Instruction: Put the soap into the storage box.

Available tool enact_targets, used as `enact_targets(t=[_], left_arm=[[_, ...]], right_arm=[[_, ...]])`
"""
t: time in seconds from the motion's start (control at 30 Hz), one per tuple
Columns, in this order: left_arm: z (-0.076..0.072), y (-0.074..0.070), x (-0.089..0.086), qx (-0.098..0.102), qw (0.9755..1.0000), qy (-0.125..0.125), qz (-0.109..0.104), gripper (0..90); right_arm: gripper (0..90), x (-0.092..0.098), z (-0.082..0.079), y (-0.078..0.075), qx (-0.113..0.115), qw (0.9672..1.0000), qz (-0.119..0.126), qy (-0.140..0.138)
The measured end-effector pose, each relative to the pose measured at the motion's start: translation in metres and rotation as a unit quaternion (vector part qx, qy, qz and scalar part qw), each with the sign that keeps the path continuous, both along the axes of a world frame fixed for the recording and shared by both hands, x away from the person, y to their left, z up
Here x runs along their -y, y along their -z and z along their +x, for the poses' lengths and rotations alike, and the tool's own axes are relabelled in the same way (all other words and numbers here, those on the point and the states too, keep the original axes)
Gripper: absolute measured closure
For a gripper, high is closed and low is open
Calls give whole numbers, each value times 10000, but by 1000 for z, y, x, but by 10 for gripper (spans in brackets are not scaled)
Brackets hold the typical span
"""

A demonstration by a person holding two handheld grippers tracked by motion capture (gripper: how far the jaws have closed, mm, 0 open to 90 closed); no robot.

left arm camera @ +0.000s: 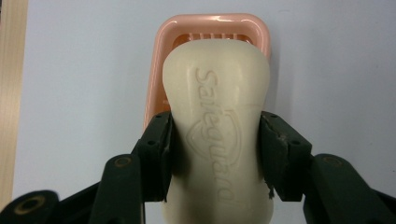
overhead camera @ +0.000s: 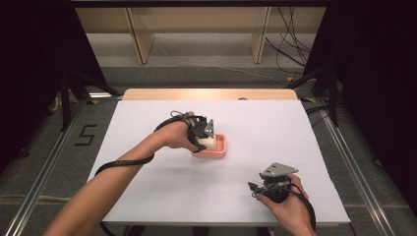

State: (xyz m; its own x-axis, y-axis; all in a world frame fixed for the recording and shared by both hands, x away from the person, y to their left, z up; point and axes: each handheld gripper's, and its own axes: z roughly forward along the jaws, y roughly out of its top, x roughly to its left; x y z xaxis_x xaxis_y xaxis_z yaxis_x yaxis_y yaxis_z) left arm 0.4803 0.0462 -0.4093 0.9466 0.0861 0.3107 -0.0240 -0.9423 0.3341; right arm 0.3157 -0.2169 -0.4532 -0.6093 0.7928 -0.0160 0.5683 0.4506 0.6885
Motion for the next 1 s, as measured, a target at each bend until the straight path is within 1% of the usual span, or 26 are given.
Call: enact_targets(t=[0.03, 0.1, 0.2, 0.23, 0.33, 0.4, 0.53, 0.7, 0.73, 0.77, 0.83, 1.0], left_arm=[[1, 0, 0, 16, 10000, 7, -8, 489], [1, 1, 1, 1, 10000, -13, -11, 490], [3, 1, 2, 15, 10000, -3, -20, 489], [3, 0, 2, 16, 10000, 2, -15, 489], [4, 0, 4, 25, 10000, 22, 3, 489], [3, 1, 5, -39, 10000, -38, -22, 489], [6, 1, 6, 28, 10000, -2, 0, 489], [7, 2, 8, 7, 10000, 16, 27, 489], [7, 3, 9, 20, 10000, 29, 28, 489], [7, 3, 9, 34, 10000, 42, 37, 489], [7, 4, 10, 11, 10000, 11, 7, 489], [9, 4, 12, 36, 10000, 41, 27, 489]], right_arm=[[474, 0, 0, 0, 9, 10000, -14, -2], [474, 0, -1, -1, -53, 10000, 17, 71], [474, 0, -1, -1, -44, 10000, 15, 56], [474, 0, 0, 0, 29, 10000, -23, -3], [474, 0, 0, 0, 20, 10000, -25, -8], [474, 0, 0, 0, 20, 10000, -29, -10], [473, 0, 0, 0, 16, 10000, -19, -11], [473, 0, 0, 0, 2, 10000, -30, 1], [473, 0, -1, -1, -63, 10000, 4, 52], [474, 0, 0, -1, -35, 10000, -4, 29], [473, 0, -1, -1, -40, 10000, 15, 50], [473, -1, -1, -2, -42, 10000, 32, 62]])
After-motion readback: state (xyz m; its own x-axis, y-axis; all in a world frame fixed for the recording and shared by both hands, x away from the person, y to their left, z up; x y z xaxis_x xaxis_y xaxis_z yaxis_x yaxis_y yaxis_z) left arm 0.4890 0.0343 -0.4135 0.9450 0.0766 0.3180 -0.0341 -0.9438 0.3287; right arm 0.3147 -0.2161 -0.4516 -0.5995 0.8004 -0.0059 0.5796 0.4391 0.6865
